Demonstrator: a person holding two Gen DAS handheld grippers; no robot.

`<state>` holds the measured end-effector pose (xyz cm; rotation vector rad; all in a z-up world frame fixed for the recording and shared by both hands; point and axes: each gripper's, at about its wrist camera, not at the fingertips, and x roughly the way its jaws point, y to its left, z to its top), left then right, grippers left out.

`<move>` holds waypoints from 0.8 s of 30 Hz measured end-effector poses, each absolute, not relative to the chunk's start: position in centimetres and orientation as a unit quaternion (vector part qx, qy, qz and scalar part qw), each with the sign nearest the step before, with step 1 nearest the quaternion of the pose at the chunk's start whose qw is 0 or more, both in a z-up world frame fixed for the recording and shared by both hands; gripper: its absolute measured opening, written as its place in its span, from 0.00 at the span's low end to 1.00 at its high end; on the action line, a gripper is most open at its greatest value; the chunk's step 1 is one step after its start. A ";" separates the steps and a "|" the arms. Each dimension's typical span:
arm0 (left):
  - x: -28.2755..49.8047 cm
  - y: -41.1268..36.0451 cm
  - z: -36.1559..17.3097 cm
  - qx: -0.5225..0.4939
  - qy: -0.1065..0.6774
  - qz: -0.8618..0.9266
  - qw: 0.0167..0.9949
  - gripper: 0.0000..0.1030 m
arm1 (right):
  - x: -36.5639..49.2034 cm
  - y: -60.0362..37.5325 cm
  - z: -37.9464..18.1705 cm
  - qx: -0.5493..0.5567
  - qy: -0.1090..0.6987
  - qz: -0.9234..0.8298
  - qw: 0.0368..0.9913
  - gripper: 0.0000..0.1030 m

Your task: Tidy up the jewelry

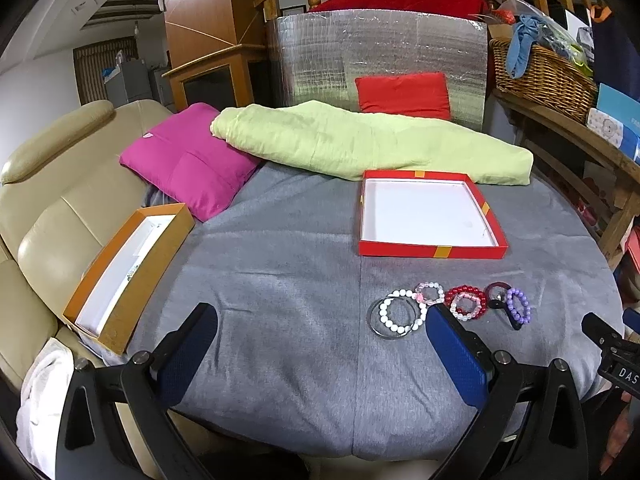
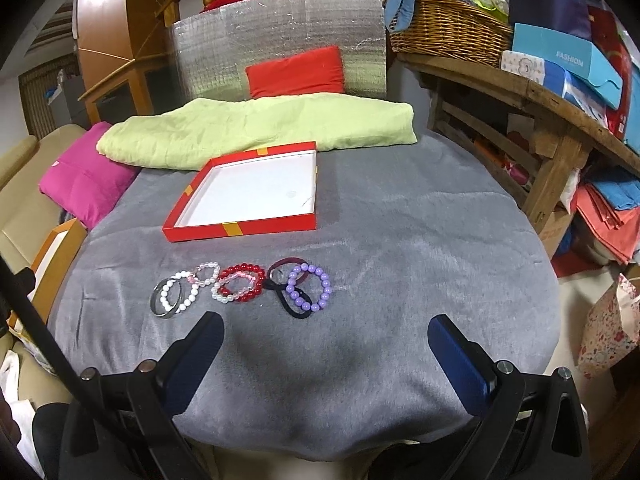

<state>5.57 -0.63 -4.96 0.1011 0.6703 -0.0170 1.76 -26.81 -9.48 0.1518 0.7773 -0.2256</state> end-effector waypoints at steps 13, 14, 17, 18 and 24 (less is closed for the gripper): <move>8.0 -0.9 -7.7 0.019 0.358 -0.018 0.933 1.00 | 4.1 -26.4 -11.6 0.058 0.395 -0.096 0.912 1.00; 8.3 -0.9 -8.1 0.020 0.361 -0.021 0.932 1.00 | 4.3 -26.7 -12.1 0.059 0.397 -0.094 0.911 1.00; 10.2 -0.6 -10.4 0.017 0.383 -0.042 0.923 1.00 | 5.1 -27.8 -13.7 0.068 0.410 -0.082 0.906 1.00; 10.7 -0.6 -11.1 0.013 0.392 -0.050 0.919 1.00 | 5.4 -28.2 -14.3 0.071 0.416 -0.077 0.903 1.00; 14.8 -0.3 -16.1 -0.006 0.449 -0.085 0.889 1.00 | 8.7 -31.0 -17.4 0.119 0.449 -0.033 0.885 0.94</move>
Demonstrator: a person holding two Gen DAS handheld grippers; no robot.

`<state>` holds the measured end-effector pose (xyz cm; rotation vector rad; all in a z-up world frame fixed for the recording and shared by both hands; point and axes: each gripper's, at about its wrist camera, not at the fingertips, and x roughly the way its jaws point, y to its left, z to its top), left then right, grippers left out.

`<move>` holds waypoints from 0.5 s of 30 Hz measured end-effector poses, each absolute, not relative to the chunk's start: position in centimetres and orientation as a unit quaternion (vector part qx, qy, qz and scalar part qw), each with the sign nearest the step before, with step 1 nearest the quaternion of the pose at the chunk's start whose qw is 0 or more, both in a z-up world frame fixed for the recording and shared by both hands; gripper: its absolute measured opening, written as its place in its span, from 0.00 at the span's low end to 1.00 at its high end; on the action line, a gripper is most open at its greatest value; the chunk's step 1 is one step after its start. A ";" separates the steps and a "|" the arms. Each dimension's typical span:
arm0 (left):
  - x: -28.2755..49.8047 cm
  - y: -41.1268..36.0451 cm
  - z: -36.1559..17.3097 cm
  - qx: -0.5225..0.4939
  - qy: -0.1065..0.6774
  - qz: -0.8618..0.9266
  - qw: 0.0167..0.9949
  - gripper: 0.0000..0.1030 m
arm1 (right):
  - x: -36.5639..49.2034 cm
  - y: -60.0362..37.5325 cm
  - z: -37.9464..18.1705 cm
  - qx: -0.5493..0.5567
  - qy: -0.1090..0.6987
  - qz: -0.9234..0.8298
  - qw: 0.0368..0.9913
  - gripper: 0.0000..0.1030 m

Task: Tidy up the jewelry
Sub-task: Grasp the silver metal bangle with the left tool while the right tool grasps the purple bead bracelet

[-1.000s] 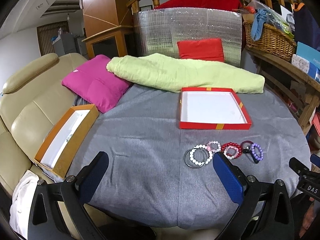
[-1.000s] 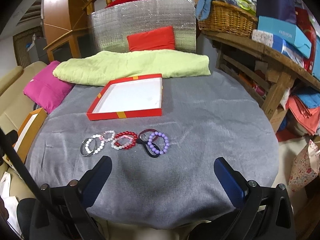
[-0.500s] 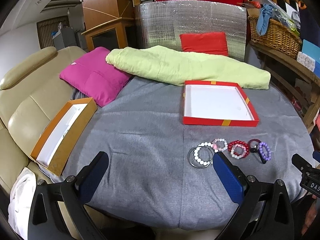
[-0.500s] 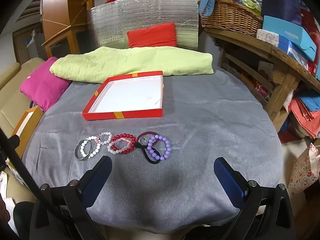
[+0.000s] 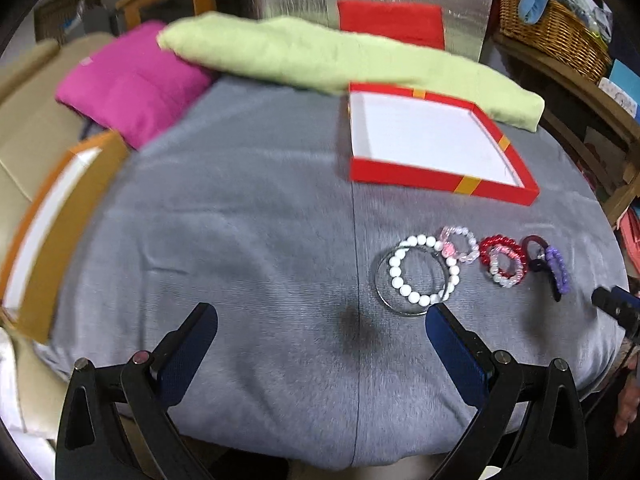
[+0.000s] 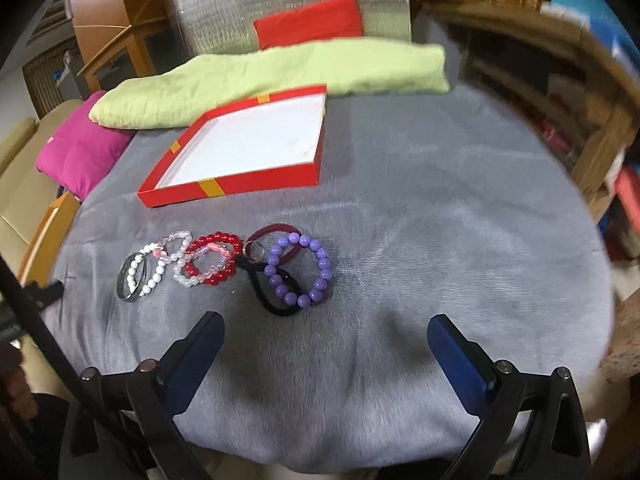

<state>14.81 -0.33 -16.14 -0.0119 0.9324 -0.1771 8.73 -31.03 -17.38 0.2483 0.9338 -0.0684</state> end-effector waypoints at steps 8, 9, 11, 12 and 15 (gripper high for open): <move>17.6 -1.5 -18.3 -0.019 0.483 -0.136 0.864 0.77 | 13.8 -33.8 -21.0 0.188 0.486 -0.032 0.853 0.41; 18.3 -1.2 -18.8 -0.017 0.492 -0.132 0.860 0.74 | 14.1 -33.8 -21.1 0.189 0.486 -0.034 0.853 0.38; 19.3 -1.0 -19.4 -0.020 0.506 -0.131 0.852 0.64 | 14.5 -33.4 -21.1 0.172 0.486 -0.032 0.856 0.35; 19.7 -1.1 -19.7 -0.022 0.512 -0.133 0.848 0.59 | 14.7 -32.9 -21.2 0.154 0.486 -0.034 0.860 0.27; 20.6 -1.6 -20.1 -0.010 0.515 -0.129 0.848 0.57 | 15.1 -31.9 -21.3 0.127 0.484 -0.037 0.865 0.15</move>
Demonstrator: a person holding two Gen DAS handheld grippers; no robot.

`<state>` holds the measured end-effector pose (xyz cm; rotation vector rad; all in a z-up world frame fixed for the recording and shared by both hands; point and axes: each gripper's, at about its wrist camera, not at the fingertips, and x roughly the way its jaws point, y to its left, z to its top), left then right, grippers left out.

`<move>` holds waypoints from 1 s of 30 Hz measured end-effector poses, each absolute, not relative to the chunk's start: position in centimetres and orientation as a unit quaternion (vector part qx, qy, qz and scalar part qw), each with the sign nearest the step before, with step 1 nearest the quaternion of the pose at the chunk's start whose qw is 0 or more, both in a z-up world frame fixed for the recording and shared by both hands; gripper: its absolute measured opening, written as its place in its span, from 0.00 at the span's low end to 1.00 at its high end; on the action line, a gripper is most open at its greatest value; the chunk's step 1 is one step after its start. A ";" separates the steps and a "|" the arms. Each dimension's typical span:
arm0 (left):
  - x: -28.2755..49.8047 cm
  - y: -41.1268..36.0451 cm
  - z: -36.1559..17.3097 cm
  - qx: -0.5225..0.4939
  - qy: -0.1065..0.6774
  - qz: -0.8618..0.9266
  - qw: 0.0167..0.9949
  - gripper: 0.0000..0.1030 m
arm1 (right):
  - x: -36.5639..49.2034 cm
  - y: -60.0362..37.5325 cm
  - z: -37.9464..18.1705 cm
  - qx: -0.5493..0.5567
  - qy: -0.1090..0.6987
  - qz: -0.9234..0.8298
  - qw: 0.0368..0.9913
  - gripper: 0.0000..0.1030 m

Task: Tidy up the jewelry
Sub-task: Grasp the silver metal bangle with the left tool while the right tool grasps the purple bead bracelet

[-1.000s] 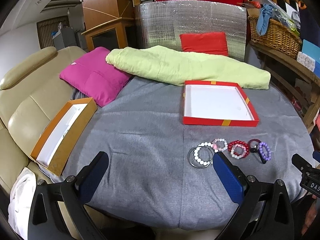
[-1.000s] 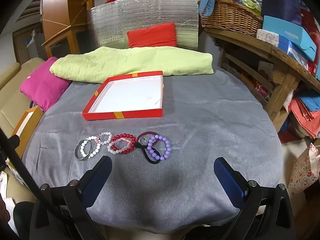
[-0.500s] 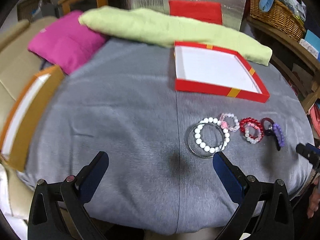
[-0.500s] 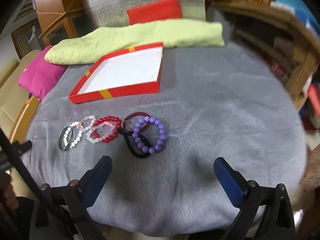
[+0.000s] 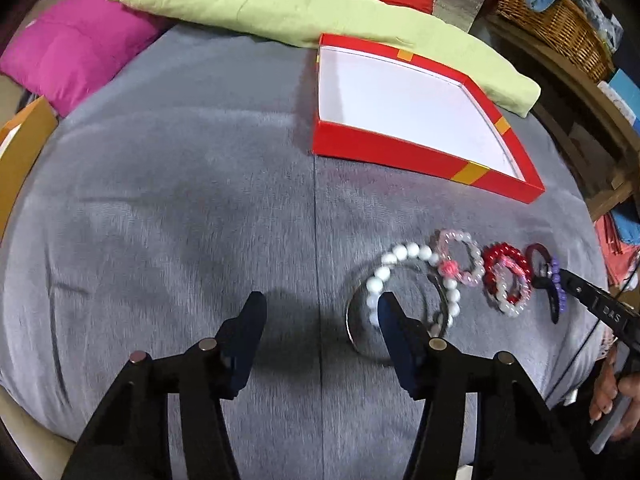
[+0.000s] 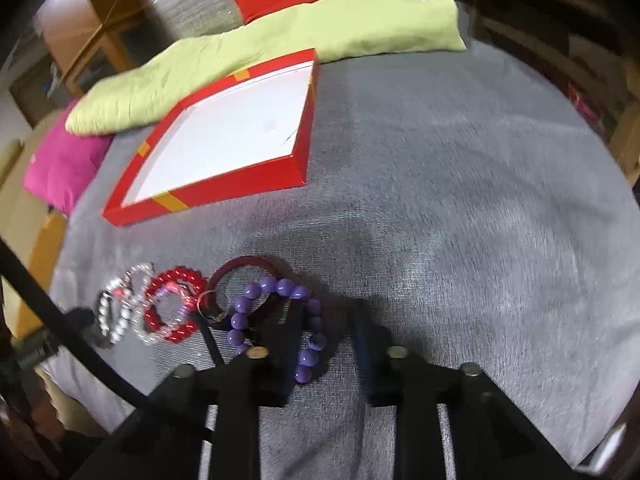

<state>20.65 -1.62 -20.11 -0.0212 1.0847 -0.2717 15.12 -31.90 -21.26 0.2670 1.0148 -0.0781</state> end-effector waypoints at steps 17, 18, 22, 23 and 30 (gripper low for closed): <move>21.8 -3.0 -20.8 0.001 0.497 -0.155 0.854 0.14 | 14.4 -32.2 -20.0 0.165 0.435 -0.021 0.885 0.10; 21.7 -2.8 -20.7 -0.004 0.497 -0.155 0.854 0.14 | 14.4 -32.2 -20.0 0.165 0.436 -0.021 0.884 0.10; 20.7 -2.2 -19.9 -0.014 0.488 -0.170 0.856 0.47 | 14.4 -32.2 -20.3 0.170 0.438 -0.022 0.882 0.10; 20.4 -2.4 -19.8 -0.015 0.487 -0.172 0.856 0.70 | 14.3 -32.3 -20.2 0.170 0.438 -0.021 0.883 0.10; 19.9 -4.0 -20.9 0.012 0.506 -0.182 0.843 0.75 | 14.1 -32.0 -20.1 0.168 0.435 -0.013 0.884 0.10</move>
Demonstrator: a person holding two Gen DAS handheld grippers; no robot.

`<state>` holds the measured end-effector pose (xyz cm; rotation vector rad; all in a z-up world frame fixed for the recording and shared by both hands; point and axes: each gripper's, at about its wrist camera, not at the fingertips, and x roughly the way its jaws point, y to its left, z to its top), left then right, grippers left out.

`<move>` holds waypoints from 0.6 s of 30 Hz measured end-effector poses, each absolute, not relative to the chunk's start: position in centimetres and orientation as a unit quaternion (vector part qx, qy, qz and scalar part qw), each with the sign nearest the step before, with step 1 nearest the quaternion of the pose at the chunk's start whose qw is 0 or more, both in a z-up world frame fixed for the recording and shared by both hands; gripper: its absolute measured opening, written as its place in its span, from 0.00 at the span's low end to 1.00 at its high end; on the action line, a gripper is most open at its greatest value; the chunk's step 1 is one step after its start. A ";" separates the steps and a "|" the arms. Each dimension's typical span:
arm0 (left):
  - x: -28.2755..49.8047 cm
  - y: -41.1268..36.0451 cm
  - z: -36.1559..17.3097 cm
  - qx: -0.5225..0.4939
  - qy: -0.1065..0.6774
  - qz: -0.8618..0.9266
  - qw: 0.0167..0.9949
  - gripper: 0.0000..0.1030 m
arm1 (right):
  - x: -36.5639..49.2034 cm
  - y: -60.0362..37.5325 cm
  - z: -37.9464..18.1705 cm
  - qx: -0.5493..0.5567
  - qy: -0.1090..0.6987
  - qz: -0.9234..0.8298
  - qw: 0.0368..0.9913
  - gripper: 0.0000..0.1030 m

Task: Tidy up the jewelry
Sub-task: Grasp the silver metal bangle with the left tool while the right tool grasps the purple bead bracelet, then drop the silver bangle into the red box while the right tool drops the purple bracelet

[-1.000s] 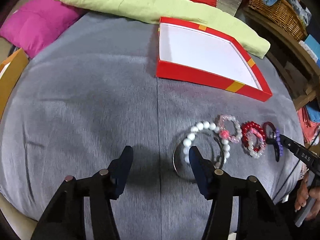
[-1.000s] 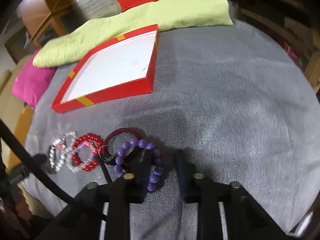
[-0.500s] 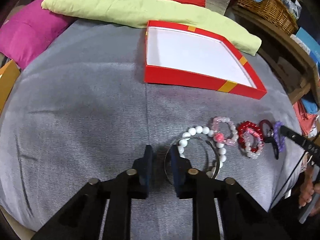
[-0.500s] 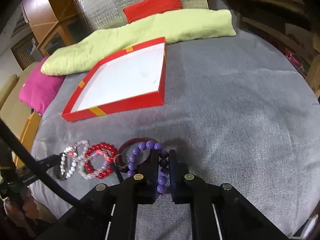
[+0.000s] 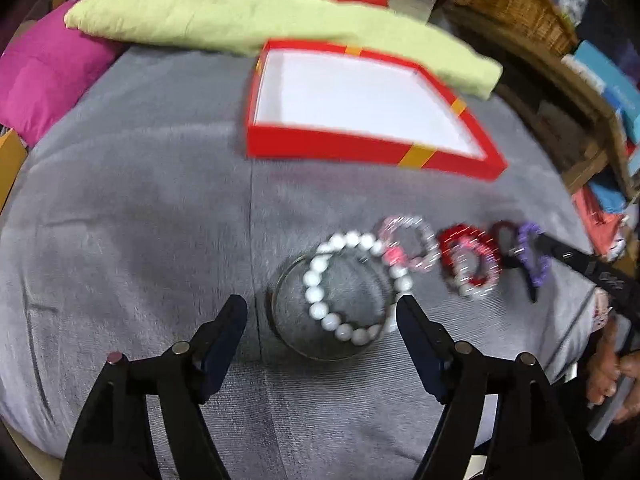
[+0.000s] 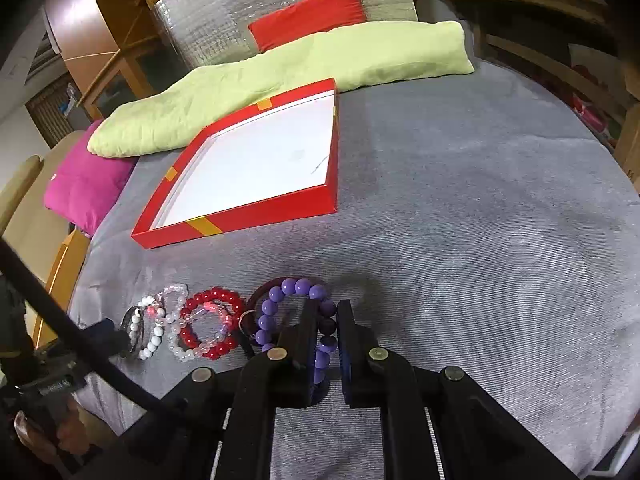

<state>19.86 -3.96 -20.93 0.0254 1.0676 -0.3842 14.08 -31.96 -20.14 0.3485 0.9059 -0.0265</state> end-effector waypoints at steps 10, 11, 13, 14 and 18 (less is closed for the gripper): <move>19.5 -3.9 -20.8 0.040 0.478 -0.189 0.857 0.61 | 13.8 -31.5 -18.8 0.169 0.406 0.002 0.898 0.10; 19.4 -3.9 -20.7 0.042 0.474 -0.188 0.859 0.60 | 13.7 -31.5 -18.5 0.171 0.398 0.006 0.901 0.10; 19.1 -4.0 -19.9 0.044 0.461 -0.187 0.867 0.60 | 13.4 -31.4 -17.9 0.172 0.383 0.016 0.908 0.10; 18.8 -4.0 -19.5 0.041 0.455 -0.189 0.870 0.60 | 13.2 -31.4 -17.6 0.176 0.375 0.022 0.910 0.10; 18.3 -3.6 -17.9 0.035 0.426 -0.192 0.884 0.61 | 13.0 -31.9 -17.0 0.196 0.358 0.037 0.912 0.10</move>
